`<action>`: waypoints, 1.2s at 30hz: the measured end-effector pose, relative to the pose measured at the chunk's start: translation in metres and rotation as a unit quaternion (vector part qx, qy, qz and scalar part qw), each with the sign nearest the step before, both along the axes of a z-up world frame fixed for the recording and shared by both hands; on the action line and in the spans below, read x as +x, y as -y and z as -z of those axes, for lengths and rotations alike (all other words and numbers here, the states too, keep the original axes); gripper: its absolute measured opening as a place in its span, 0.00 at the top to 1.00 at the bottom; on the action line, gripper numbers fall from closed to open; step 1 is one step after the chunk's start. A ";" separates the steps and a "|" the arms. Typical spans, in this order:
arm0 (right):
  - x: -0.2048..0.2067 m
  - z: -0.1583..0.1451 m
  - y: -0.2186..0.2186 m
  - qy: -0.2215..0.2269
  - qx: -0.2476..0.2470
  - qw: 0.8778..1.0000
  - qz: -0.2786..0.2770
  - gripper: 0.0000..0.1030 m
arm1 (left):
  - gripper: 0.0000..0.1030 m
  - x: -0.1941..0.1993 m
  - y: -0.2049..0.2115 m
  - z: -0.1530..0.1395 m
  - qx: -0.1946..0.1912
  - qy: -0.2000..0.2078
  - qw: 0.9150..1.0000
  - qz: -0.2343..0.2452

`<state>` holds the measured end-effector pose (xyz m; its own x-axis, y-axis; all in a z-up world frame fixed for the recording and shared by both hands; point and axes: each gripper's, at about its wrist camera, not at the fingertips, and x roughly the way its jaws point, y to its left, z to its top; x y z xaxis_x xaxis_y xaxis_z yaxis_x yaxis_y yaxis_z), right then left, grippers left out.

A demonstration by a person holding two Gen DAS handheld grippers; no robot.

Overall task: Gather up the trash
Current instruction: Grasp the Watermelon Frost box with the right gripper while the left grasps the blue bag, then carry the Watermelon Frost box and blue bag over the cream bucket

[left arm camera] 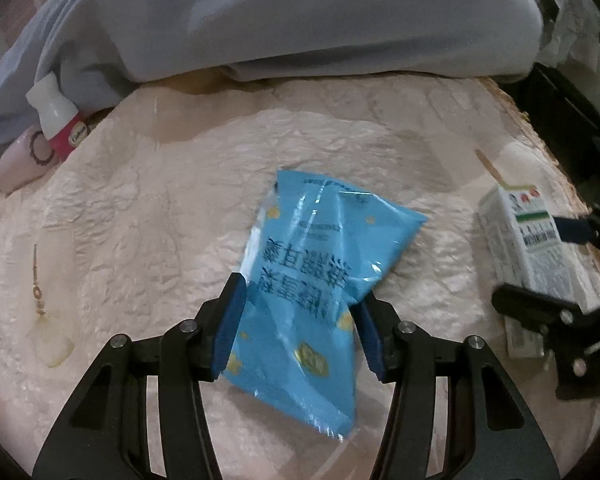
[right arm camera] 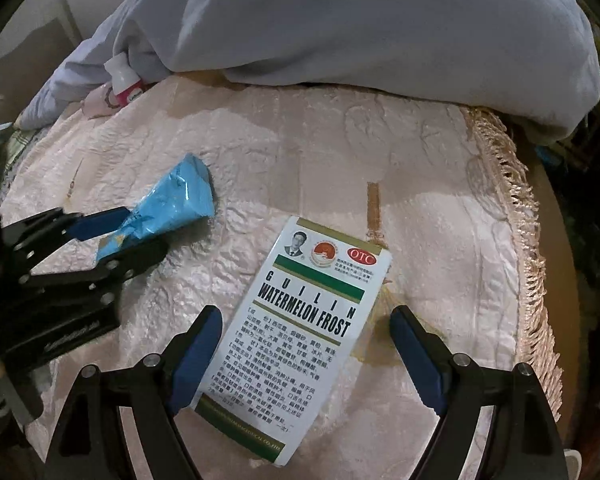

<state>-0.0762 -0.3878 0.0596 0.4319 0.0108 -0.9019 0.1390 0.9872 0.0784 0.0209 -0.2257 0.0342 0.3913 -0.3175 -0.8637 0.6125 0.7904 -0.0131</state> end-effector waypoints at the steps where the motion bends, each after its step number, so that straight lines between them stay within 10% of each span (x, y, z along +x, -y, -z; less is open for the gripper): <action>1: 0.001 0.001 0.000 -0.001 -0.001 1.000 -0.001 0.18 | 0.50 0.004 -0.001 0.001 -0.006 -0.007 1.000 -0.005; 15: -0.025 -0.014 -0.005 0.038 0.001 0.999 -0.024 0.44 | 0.63 -0.038 -0.027 -0.024 -0.051 -0.017 0.998 -0.022; 36: -0.118 -0.046 -0.042 0.060 0.010 0.998 -0.033 0.45 | 0.63 -0.146 -0.022 -0.064 -0.049 0.012 0.999 0.004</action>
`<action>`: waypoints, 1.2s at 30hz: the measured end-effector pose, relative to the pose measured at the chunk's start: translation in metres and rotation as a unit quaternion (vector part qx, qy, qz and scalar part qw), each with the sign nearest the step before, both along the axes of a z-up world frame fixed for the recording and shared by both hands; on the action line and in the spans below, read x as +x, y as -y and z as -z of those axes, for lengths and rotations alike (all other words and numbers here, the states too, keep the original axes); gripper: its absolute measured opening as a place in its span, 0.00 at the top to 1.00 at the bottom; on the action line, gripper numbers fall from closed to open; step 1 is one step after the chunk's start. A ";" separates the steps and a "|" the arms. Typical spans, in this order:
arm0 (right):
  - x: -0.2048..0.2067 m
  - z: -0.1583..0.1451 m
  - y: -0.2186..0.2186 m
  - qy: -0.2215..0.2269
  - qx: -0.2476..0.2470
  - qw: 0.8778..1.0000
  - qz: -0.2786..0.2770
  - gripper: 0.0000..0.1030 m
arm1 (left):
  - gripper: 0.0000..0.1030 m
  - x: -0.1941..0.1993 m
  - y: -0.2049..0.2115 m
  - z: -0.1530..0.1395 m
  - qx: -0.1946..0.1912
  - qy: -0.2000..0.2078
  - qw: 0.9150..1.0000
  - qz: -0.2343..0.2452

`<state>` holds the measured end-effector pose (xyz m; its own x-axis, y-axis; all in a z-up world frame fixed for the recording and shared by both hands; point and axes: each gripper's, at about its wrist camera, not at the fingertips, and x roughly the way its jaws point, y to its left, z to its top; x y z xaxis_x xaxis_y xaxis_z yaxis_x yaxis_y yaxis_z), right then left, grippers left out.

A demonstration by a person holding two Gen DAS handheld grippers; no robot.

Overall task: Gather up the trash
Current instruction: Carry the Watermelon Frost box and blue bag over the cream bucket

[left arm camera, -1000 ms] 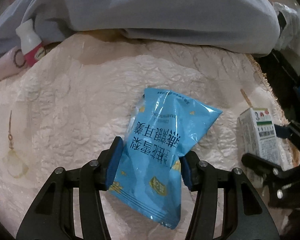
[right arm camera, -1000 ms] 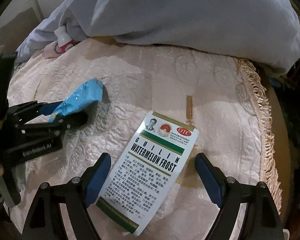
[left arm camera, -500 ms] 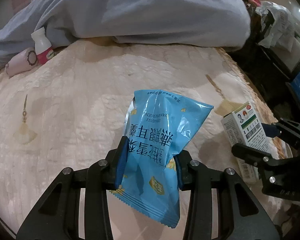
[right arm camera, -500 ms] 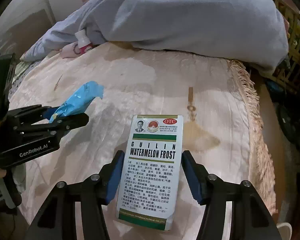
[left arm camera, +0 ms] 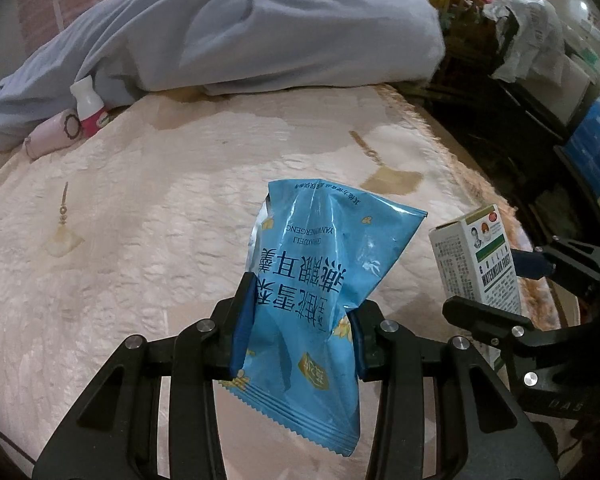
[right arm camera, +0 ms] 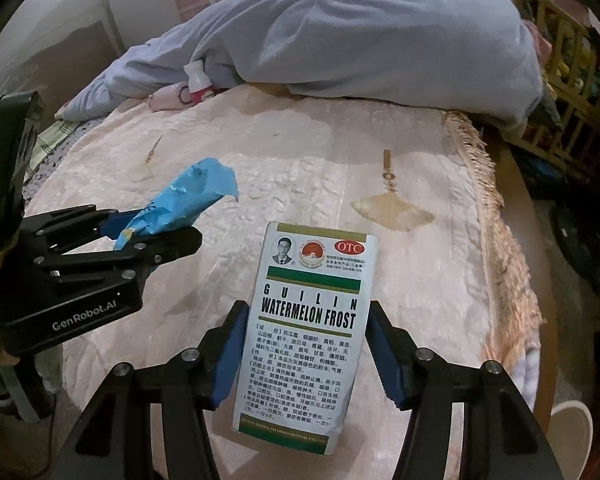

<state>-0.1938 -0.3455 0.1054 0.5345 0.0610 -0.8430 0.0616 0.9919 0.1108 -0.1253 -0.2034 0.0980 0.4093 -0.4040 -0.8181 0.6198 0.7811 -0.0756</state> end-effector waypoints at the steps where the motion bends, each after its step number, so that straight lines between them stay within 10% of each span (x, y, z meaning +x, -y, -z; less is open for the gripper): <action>1: -0.005 -0.002 0.001 0.001 0.000 1.000 0.002 0.45 | 0.63 -0.006 0.003 -0.002 0.000 0.002 1.000 0.004; 23: -0.115 -0.019 0.069 0.026 0.029 0.995 0.094 0.60 | 0.63 -0.087 0.076 -0.027 0.001 0.022 0.996 0.085; 30: -0.103 -0.001 0.079 0.007 0.088 0.988 0.125 0.34 | 0.63 -0.074 0.059 -0.023 0.009 0.025 0.998 0.062; 36: -0.068 0.021 0.070 -0.015 0.105 0.986 0.128 0.33 | 0.63 -0.065 0.051 -0.021 0.008 0.021 0.999 0.049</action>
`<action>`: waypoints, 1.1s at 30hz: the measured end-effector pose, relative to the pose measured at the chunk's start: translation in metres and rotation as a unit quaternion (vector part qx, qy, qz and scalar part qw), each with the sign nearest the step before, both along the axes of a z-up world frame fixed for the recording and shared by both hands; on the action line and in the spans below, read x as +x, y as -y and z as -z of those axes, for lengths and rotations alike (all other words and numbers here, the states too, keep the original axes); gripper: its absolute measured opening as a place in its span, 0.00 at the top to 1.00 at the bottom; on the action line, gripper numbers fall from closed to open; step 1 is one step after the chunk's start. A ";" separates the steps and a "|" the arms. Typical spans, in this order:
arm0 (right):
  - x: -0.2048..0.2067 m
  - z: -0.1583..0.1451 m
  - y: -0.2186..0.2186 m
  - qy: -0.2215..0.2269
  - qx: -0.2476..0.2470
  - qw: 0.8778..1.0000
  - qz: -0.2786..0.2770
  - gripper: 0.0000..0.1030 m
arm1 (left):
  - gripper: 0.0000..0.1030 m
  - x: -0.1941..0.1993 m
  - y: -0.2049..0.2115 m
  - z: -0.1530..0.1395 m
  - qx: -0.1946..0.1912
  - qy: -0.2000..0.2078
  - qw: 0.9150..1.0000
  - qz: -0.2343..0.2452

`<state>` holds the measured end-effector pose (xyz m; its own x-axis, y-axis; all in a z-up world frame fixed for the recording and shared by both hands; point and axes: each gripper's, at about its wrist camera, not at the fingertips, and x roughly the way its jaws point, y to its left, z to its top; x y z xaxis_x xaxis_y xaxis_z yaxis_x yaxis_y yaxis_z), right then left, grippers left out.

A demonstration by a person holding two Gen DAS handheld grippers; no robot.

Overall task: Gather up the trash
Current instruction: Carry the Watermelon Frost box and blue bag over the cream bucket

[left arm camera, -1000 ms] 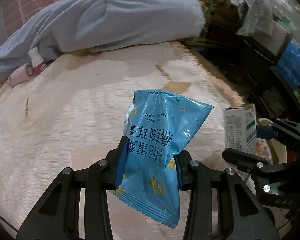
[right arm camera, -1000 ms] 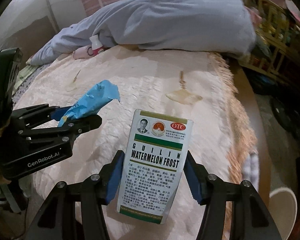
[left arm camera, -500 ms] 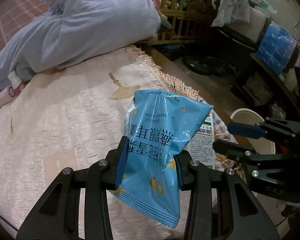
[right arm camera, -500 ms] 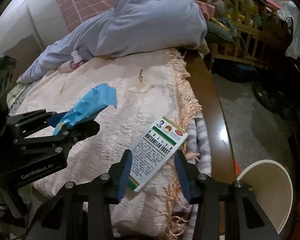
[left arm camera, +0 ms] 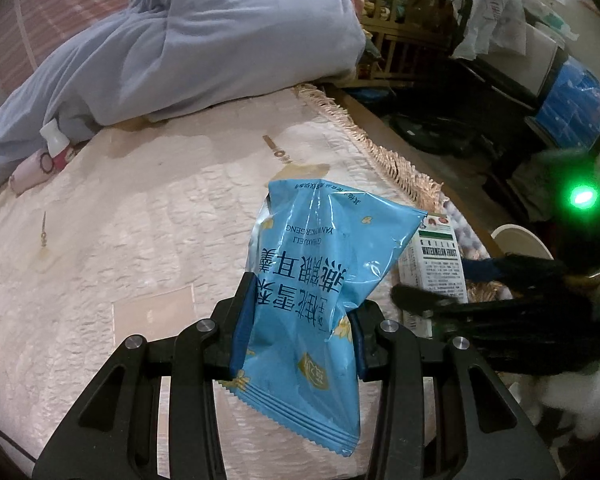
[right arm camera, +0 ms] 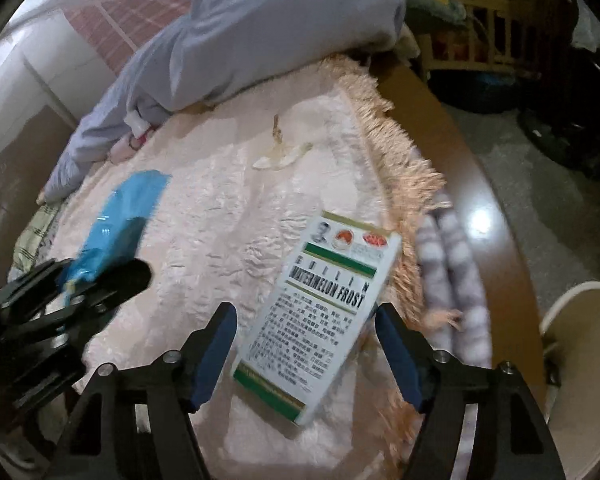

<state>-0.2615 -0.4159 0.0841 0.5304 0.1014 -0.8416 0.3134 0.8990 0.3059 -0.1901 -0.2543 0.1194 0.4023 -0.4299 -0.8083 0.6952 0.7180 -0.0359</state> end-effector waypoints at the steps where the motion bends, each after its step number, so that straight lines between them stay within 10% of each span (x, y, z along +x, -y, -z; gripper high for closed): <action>1: 0.005 0.006 -0.001 -0.012 -0.004 1.000 -0.001 0.33 | 0.63 -0.001 0.000 -0.001 -0.001 0.002 1.000 0.002; 20: -0.118 -0.038 0.059 0.024 -0.063 0.996 0.060 0.44 | 0.63 -0.078 0.092 -0.020 -0.017 0.000 0.993 0.117; 33: -0.209 -0.008 0.136 -0.018 -0.066 0.983 0.169 0.44 | 0.62 -0.148 0.194 0.004 -0.015 -0.074 0.972 0.221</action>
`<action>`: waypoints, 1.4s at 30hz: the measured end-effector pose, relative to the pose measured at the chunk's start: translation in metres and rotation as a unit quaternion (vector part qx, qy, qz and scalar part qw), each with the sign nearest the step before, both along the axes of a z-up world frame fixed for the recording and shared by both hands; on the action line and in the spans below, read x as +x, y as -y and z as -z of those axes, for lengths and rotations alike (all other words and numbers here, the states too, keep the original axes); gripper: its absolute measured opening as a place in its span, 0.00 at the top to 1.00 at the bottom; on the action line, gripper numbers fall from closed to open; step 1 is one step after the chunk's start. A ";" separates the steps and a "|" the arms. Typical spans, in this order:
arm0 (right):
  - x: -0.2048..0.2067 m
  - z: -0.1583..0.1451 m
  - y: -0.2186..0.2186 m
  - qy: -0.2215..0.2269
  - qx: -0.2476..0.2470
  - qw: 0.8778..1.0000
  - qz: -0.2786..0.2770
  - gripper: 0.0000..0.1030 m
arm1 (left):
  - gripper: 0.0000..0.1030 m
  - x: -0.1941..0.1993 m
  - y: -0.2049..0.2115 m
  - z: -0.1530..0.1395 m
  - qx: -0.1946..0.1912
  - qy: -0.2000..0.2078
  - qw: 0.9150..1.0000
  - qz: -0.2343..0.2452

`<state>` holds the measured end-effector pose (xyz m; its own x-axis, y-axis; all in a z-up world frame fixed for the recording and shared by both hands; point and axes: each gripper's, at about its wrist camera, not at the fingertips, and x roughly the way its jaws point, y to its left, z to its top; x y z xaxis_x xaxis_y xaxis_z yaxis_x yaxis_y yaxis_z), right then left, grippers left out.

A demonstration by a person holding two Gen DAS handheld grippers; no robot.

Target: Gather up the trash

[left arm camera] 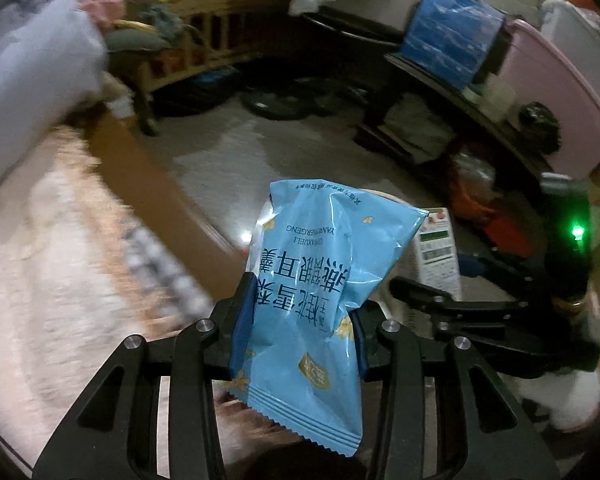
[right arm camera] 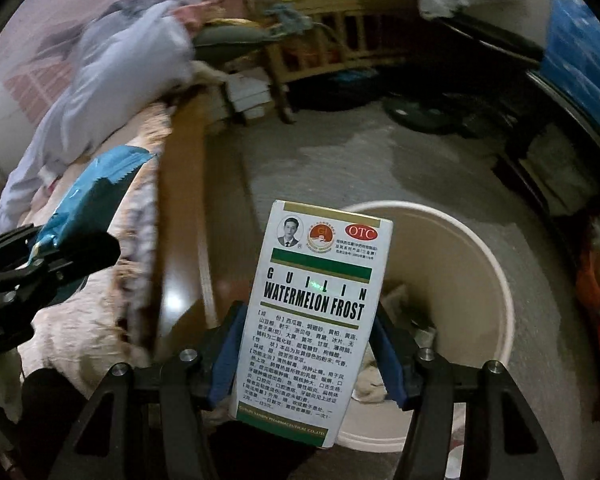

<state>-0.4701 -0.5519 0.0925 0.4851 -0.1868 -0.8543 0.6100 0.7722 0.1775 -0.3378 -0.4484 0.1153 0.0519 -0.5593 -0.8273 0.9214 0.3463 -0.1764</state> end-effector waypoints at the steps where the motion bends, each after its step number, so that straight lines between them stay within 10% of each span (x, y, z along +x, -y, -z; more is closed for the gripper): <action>1: -0.005 0.003 0.005 -0.002 0.000 1.000 0.009 0.44 | 0.61 -0.003 0.005 0.002 -0.001 -0.007 1.000 0.005; 9: -0.035 0.020 0.031 -0.010 0.007 0.998 0.064 0.27 | 0.49 -0.017 0.027 0.014 -0.012 -0.057 0.998 0.031; 30: -0.063 -0.062 -0.046 0.083 -0.140 0.980 0.115 0.27 | 0.49 -0.041 -0.054 -0.045 -0.104 0.094 0.989 -0.051; 42: -0.061 -0.103 -0.082 0.105 -0.212 0.965 0.115 0.27 | 0.49 -0.045 -0.082 -0.061 -0.130 0.107 0.984 -0.066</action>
<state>-0.5316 -0.4702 0.1951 0.5424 -0.6212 -0.5656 0.7593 0.6506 0.0137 -0.3829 -0.3664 0.1760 0.2950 -0.7277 -0.6193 0.8972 0.4339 -0.0825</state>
